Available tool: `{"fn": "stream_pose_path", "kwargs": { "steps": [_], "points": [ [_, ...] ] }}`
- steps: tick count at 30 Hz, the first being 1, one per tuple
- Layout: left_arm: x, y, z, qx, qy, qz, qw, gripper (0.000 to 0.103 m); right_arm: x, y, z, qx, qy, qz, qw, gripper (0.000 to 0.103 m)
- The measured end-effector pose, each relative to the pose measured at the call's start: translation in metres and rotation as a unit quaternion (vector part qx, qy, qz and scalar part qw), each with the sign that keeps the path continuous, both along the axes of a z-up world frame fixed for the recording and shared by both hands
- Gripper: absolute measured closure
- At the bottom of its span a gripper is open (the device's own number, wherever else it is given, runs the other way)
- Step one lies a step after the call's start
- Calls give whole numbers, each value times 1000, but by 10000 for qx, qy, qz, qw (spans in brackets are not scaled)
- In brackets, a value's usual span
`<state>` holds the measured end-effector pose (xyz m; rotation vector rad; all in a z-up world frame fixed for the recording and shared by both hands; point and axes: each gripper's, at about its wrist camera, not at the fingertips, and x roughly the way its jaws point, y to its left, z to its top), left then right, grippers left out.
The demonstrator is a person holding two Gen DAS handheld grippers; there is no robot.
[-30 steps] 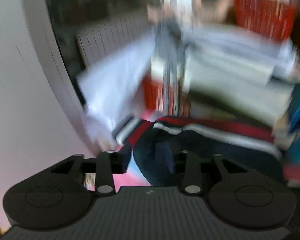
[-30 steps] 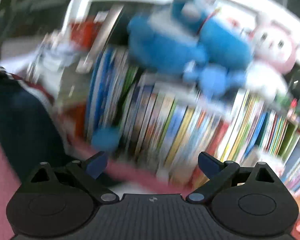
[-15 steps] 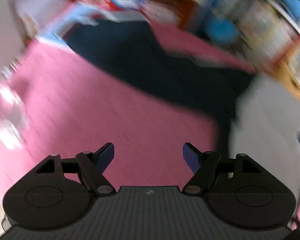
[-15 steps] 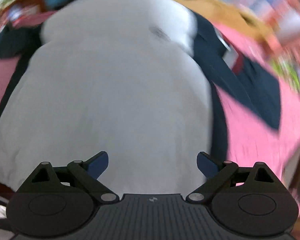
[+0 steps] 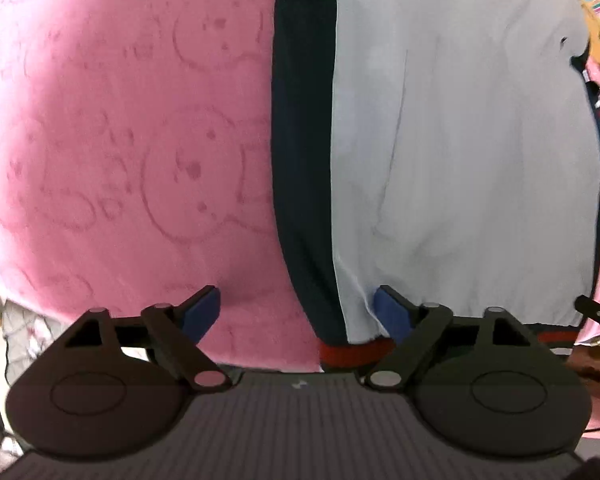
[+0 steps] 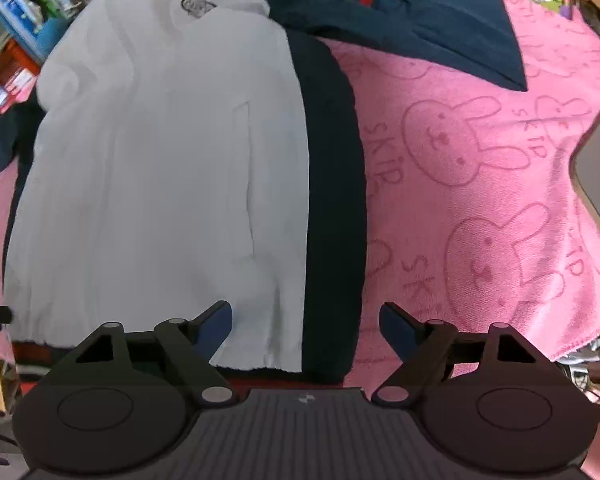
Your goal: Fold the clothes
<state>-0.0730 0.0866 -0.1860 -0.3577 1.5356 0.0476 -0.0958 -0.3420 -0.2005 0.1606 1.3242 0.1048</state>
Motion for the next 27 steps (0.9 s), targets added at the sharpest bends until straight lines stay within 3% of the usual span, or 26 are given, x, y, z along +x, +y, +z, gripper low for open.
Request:
{"fn": "stream_pose_path", "kwargs": {
  "steps": [3,8,10,13,16,17,18,19,20,23,27],
  "points": [
    [-5,-15,-5,170,72,63,9998,0,3,-4,-8,154,40,176,9997,30],
    [-18,-42,-7,720,149,-34,9973,0,1,-8,-12,282,-24,592,9978,31],
    [-21,-43,-6,722,94,199,9971,0,0,-8,-11,291,-46,726,9969,33],
    [-23,-34,-7,434,155,625,9970,3,-4,-2,-8,271,-67,700,9972,44],
    [-31,-31,3,298,-22,815,9962,32,-6,7,-5,143,-178,610,9979,54],
    [-33,-29,10,262,-99,811,9963,54,-7,10,-3,101,-215,580,9980,64],
    [-36,-26,17,85,-197,848,9962,87,-8,13,-2,58,-251,550,9982,71],
    [-38,-22,24,-193,-297,913,9952,92,-7,14,2,74,-281,470,9985,83],
    [-39,-18,33,-372,-427,920,9942,93,-5,12,8,164,-329,378,9986,86],
    [-41,-15,59,-370,-873,528,9941,93,-10,7,34,411,-634,276,9968,88],
    [-40,-8,65,-363,-965,226,9944,93,-23,5,54,346,-857,234,9954,89]
  ]
}}
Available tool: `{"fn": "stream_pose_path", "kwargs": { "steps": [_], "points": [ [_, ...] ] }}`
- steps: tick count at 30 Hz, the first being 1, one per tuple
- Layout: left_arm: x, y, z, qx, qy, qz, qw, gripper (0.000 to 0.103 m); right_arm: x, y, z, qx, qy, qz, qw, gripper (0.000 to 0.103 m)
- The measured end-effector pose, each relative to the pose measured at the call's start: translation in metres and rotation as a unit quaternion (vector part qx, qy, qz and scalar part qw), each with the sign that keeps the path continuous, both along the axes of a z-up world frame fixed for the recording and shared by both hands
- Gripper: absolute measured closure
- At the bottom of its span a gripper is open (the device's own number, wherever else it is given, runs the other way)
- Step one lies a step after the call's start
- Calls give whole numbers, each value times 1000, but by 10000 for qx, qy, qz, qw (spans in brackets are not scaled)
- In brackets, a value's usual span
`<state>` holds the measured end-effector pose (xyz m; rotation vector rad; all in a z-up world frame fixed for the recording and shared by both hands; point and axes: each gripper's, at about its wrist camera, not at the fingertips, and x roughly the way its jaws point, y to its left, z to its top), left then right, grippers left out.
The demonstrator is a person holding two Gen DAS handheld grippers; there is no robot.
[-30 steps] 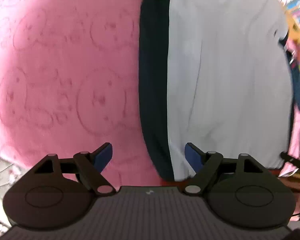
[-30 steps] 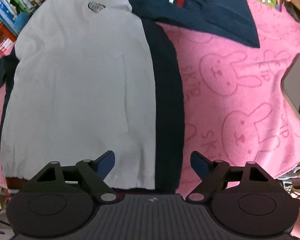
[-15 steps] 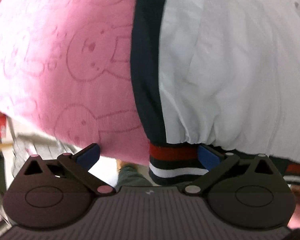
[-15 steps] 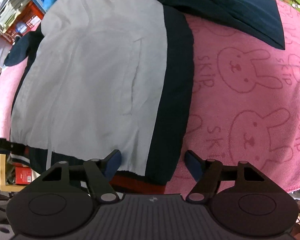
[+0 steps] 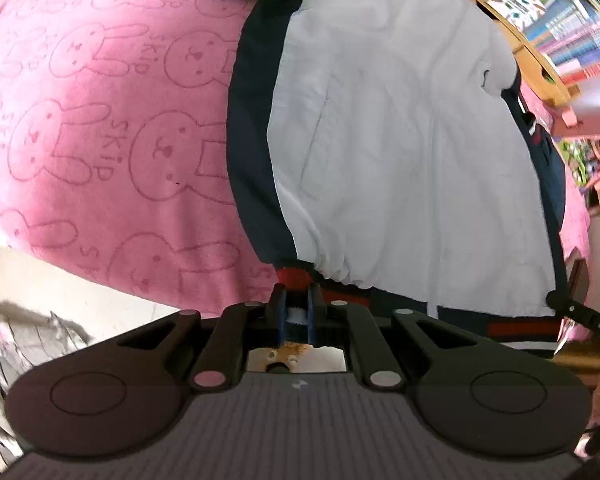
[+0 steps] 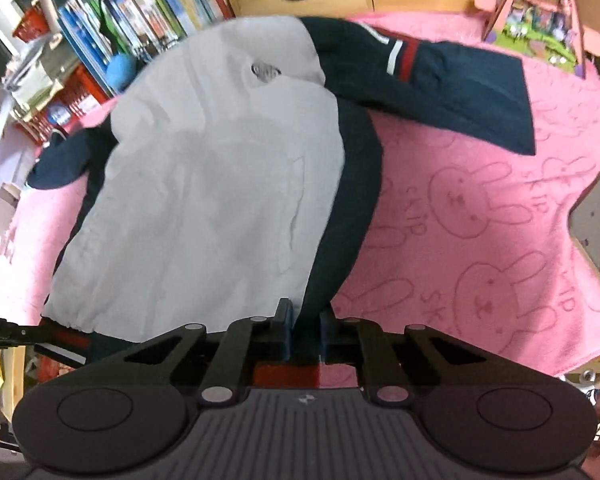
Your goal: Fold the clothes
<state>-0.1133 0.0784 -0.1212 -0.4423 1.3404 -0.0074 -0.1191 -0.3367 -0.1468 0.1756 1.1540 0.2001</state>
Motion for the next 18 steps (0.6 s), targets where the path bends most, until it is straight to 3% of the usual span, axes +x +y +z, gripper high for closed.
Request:
{"fn": "stream_pose_path", "kwargs": {
  "steps": [4,5,6,7,8,10,12,13,14,15,16,18],
  "points": [
    [-6,-3,-18,192,358,2,9992,88,-8,4,-20,-224,292,-40,9993,88],
    [-5,-4,-23,255,467,11,9986,76,-8,6,-27,-255,383,-63,9989,85],
    [0,-3,-29,315,575,15,9978,54,-6,8,-32,-275,455,-118,9985,82],
    [5,-3,-34,376,683,18,9970,38,-4,10,-37,-284,512,-185,9981,76],
    [8,-3,-39,408,782,34,9961,13,-1,12,-42,-290,565,-250,9977,62],
    [14,-5,-47,411,959,95,9945,16,5,14,-52,-221,709,-333,9967,41],
    [17,-8,-51,422,1079,143,9932,27,7,17,-59,-251,787,-377,9959,40],
    [16,-10,-48,439,1048,146,9934,34,8,20,-60,-354,780,-385,9956,52],
    [13,-10,-43,353,974,110,9946,59,6,24,-59,-458,710,-328,9959,69],
    [9,-10,-36,154,851,29,9962,94,3,26,-54,-495,618,-238,9966,78],
    [5,-9,-27,31,738,-52,9973,94,-2,28,-47,-502,530,-147,9972,89],
    [-2,-7,-9,-44,557,-217,9982,94,-13,24,-32,-392,380,-118,9984,90]
  ]
}}
